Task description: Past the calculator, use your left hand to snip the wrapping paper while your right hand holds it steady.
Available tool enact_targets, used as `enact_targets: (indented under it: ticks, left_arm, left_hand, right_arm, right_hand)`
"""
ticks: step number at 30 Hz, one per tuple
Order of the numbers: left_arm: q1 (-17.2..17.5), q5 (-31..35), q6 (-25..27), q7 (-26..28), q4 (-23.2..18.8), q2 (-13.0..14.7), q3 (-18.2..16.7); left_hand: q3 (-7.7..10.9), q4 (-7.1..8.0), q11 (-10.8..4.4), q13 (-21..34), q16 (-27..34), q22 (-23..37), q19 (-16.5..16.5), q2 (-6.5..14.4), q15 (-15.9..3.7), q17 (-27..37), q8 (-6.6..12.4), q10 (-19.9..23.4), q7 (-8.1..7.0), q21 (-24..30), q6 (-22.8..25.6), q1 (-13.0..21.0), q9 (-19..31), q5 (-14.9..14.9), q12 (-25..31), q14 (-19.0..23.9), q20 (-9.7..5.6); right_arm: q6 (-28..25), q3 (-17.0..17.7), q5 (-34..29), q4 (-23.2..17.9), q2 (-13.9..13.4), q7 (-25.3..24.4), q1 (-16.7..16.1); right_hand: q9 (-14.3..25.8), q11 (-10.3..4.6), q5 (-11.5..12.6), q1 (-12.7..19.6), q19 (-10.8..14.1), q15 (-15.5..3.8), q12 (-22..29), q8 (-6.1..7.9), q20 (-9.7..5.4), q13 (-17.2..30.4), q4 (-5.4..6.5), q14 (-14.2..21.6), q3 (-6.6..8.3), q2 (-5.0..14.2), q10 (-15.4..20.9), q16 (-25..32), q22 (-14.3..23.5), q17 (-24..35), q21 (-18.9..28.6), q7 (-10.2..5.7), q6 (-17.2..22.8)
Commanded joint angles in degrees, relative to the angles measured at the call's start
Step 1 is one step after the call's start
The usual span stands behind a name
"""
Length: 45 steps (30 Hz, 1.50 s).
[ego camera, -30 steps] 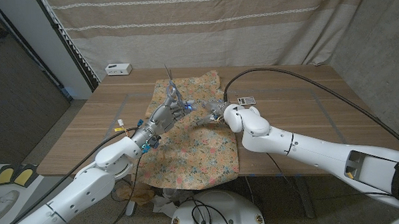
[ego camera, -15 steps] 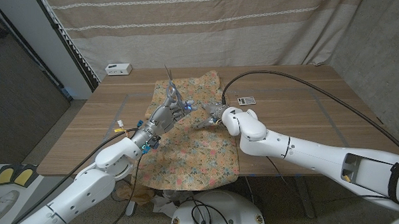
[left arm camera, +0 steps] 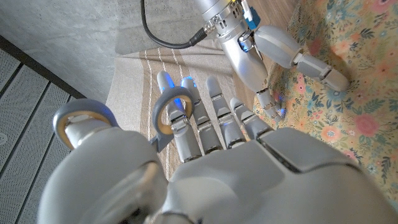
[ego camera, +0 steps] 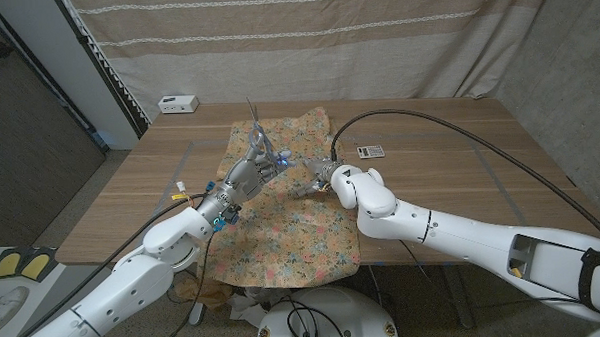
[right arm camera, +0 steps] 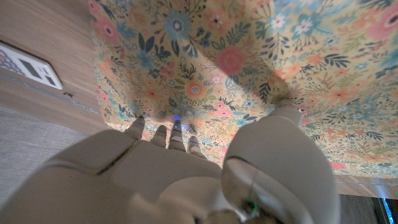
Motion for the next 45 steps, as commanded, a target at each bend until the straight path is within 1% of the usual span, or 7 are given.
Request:
enact_targets:
  ticks: [1,22,28,33,38,41,45]
  left_arm:
    - [-0.51,-0.49,0.19,-0.72,0.33,-0.06,0.03]
    - [-1.71,-1.85,0.84,-2.36,1.39,-0.60,0.61]
    - [-2.09,-1.65,0.89,-2.47,1.58,-0.74,0.90]
    - [-2.21,-1.68,0.82,-2.57,1.76,-0.92,1.05]
    - [-2.23,-1.58,0.60,-2.67,1.92,-1.06,1.19]
    - [-2.07,-1.51,0.47,-2.43,1.89,-1.19,1.23]
    - [-1.93,-1.37,0.31,-2.49,1.82,-1.10,1.23]
  left_hand:
    - [0.04,-0.11,-5.83,0.04,-0.31,0.17,0.17,0.08,-9.08,-0.01,0.00,6.42,0.99,-0.09,-0.62,0.69,0.16,0.43,0.53,0.36,0.20]
    - [0.01,-0.04,-5.86,0.01,-0.57,0.15,0.20,0.20,-9.20,-0.05,-0.01,6.54,0.88,-0.09,-0.25,0.84,0.16,0.74,0.79,0.68,-0.04]
    - [-0.01,0.01,-5.87,-0.05,-0.66,0.15,0.18,0.21,-9.17,-0.06,-0.07,6.51,0.77,-0.10,-0.31,0.82,0.16,0.80,0.79,0.66,-0.05]
    - [-0.02,0.03,-5.87,-0.06,-0.71,0.15,0.23,0.23,-9.18,-0.06,-0.06,6.53,0.73,-0.08,-0.25,0.82,0.16,0.84,0.83,0.69,-0.07]
    - [-0.04,0.07,-5.84,-0.02,-0.74,0.15,0.22,0.23,-9.21,-0.06,-0.03,6.54,0.65,-0.08,-0.11,0.78,0.16,0.89,0.90,0.80,-0.08]
    - [-0.05,0.09,-5.81,-0.08,-0.78,0.15,0.22,0.24,-9.24,-0.06,0.04,6.67,0.54,-0.08,0.11,0.76,0.16,0.92,0.94,0.80,-0.11]
    - [-0.05,0.13,-5.83,-0.07,-0.80,0.15,0.23,0.26,-9.26,-0.06,0.05,6.80,0.50,-0.08,0.21,0.74,0.16,0.96,1.03,0.92,-0.11]
  right_arm:
    - [-0.08,0.56,-1.12,0.75,0.85,-0.83,-1.43]
    - [-0.70,1.46,-1.96,1.05,1.44,-3.15,-3.58]
    - [-0.66,1.72,-1.87,0.78,1.21,-3.95,-4.20]
    - [-0.80,1.98,-1.75,0.84,1.22,-4.84,-4.78]
    - [-0.54,2.16,-1.57,0.97,1.19,-5.96,-5.36]
    - [-1.26,2.15,-1.50,1.54,1.65,-6.08,-5.56]
    - [-1.43,2.06,-1.13,2.02,1.82,-6.29,-5.66]
  right_hand:
    - [0.09,-0.42,0.72,1.14,-3.59,-0.76,0.65,0.43,-0.11,0.23,-0.24,-6.16,0.46,0.37,0.86,0.40,0.17,0.01,0.49,0.46,-3.95]
    - [0.17,-2.63,1.30,5.30,-2.73,-1.91,1.98,0.63,-0.81,1.25,-1.92,-5.62,2.90,3.82,2.20,0.49,0.19,0.06,0.59,0.13,-3.17]
    - [0.19,-4.43,1.23,7.94,-2.13,-2.34,3.24,0.92,-0.95,1.94,-3.14,-4.38,4.49,5.61,4.00,0.76,0.19,0.06,0.64,0.12,-2.20]
    - [0.19,-7.52,0.88,10.40,-1.18,-3.15,4.98,1.16,-1.42,2.48,-4.62,-2.64,5.49,5.75,7.41,1.06,0.16,-0.02,0.73,0.42,-0.96]
    - [0.18,-7.70,0.33,11.60,2.01,-5.71,5.78,1.55,-3.08,2.57,-5.48,1.29,5.75,5.23,9.12,1.80,0.13,-0.06,1.49,0.14,1.41]
    - [0.19,-7.34,-0.10,12.11,5.93,-3.25,5.97,1.27,-2.36,2.98,-5.83,7.35,5.85,5.01,8.50,2.95,0.12,0.07,2.20,-0.25,2.28]
    - [0.26,-7.59,-0.65,14.12,12.42,-4.52,5.86,0.83,-0.60,3.82,-6.82,13.97,6.76,5.38,6.58,3.77,0.22,0.11,3.54,-0.90,2.66]
